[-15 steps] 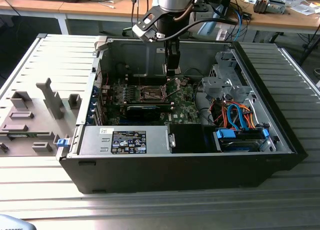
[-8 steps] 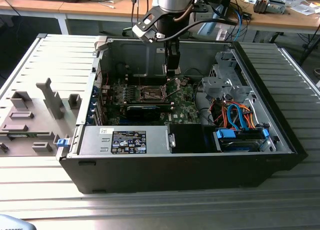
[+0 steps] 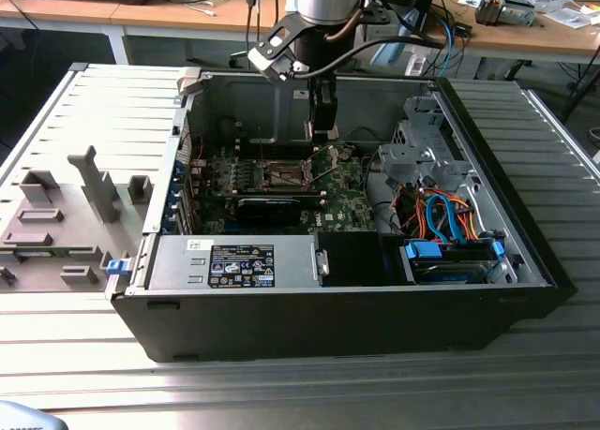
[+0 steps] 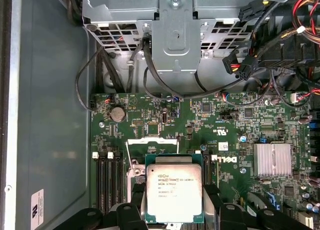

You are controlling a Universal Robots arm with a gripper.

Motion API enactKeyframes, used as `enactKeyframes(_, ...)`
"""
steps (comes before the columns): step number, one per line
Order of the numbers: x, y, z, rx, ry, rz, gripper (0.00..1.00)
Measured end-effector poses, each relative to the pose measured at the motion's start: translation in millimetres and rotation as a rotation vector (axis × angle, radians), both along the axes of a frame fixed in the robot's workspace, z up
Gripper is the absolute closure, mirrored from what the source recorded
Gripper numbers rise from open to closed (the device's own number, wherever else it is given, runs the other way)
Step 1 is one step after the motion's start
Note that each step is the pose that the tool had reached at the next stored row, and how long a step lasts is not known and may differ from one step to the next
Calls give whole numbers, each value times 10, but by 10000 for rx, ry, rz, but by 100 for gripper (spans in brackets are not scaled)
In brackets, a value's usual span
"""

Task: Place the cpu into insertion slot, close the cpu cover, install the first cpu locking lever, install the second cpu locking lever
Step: 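Place the cpu into insertion slot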

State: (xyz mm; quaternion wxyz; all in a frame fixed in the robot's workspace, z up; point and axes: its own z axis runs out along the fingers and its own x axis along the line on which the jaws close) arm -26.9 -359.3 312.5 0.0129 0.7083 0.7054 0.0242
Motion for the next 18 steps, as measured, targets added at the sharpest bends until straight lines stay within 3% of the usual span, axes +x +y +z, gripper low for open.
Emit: enactKeyframes(18,-19,0,-32,-1,0,-1,46)
